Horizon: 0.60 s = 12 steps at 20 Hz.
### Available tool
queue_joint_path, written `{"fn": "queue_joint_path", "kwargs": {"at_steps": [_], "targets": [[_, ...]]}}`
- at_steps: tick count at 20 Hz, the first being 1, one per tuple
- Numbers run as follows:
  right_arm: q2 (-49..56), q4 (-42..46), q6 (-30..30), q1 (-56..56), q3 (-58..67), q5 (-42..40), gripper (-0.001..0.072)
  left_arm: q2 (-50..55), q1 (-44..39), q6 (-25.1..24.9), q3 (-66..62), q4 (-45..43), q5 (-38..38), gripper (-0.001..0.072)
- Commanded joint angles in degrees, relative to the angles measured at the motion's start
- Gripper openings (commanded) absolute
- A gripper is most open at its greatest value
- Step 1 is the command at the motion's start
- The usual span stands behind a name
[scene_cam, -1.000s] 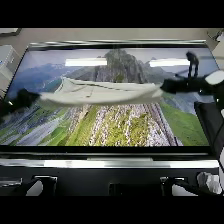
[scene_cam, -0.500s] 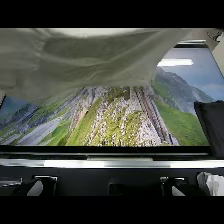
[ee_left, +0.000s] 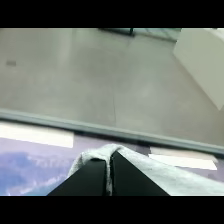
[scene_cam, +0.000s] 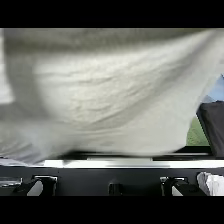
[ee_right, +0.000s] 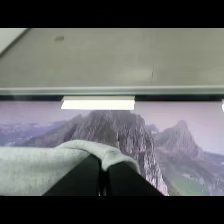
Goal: Fold the clothes and pants, and hang the long-sleeved shirts on hangers.
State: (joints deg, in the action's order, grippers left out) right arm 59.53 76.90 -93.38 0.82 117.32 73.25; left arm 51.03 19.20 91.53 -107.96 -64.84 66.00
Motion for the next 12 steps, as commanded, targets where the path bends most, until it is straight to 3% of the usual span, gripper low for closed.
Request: {"fn": "queue_joint_path", "kwargs": {"at_steps": [1,5,9,12], "targets": [[11.3,0.5,-0.3,0.0,-3.1,1.3,0.0033,10.1,-0.3,-1.3,9.5,4.7,-0.1,0.0022],[31.8,-3.8,0.4,0.0,-4.0,0.1,0.0035,30.0,-6.3,-8.8,20.2,5.5,-11.2,0.0022],[49.9,-4.7,0.4,0.0,-4.0,-12.5,0.0034,51.6,-10.6,-8.8,18.4,8.0,-24.6,0.0023],[58.1,-4.9,-2.0,0.0,-4.0,-20.0,0.0035,63.0,-11.0,-8.3,11.2,14.3,-26.2,0.0022]]}}
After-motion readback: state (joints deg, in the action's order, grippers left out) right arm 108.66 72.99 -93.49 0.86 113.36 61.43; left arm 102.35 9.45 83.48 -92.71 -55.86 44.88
